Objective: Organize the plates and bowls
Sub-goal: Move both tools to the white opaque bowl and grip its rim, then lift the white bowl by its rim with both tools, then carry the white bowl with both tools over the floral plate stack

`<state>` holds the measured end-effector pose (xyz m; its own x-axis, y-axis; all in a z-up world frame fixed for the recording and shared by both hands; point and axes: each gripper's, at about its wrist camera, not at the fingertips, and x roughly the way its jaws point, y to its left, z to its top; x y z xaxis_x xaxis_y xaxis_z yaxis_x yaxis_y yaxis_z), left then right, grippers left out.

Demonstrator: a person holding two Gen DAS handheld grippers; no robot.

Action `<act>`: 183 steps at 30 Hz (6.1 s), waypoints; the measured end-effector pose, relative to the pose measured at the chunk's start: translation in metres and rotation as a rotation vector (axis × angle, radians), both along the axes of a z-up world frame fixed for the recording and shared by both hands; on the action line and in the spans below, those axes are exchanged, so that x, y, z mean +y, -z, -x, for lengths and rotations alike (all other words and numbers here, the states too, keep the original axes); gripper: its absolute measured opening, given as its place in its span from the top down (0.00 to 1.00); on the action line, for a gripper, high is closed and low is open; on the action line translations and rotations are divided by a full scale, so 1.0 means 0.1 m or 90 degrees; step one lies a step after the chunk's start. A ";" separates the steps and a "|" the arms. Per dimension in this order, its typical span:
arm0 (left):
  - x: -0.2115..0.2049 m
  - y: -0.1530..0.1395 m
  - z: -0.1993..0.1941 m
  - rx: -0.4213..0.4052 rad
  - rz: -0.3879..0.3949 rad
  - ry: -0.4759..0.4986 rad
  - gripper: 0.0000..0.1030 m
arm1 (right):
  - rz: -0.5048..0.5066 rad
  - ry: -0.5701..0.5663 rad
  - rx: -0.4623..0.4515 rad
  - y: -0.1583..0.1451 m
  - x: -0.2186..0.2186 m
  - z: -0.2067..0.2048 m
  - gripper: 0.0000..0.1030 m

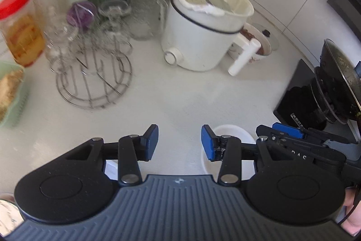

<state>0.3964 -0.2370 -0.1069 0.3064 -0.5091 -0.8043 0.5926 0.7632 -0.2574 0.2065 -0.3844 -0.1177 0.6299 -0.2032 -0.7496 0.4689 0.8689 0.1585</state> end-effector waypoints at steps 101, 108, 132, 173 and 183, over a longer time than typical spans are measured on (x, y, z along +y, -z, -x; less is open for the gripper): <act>1.34 -0.43 0.39 -0.007 0.146 -0.261 0.79 | -0.154 -0.199 -0.107 -0.54 0.87 -0.32 0.82; 1.58 -0.05 0.27 0.036 0.129 -0.316 0.79 | -0.145 -0.249 -0.051 -0.28 1.11 -0.55 0.81; 1.84 0.51 0.15 0.081 0.077 -0.372 0.78 | -0.085 -0.373 0.059 0.18 1.55 -0.92 0.81; 1.82 0.98 -0.19 0.123 0.048 -0.229 0.60 | -0.185 -0.191 0.067 0.68 1.55 -0.85 0.63; 1.78 1.05 -0.22 0.130 0.030 -0.217 0.69 | -0.195 -0.167 0.047 0.74 1.55 -0.82 0.77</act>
<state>0.4184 -0.0592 -0.2114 0.3001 -0.4430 -0.8448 0.2400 0.8922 -0.3826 0.2882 -0.2292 -0.1921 0.5725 0.1974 -0.7958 0.2573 0.8783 0.4030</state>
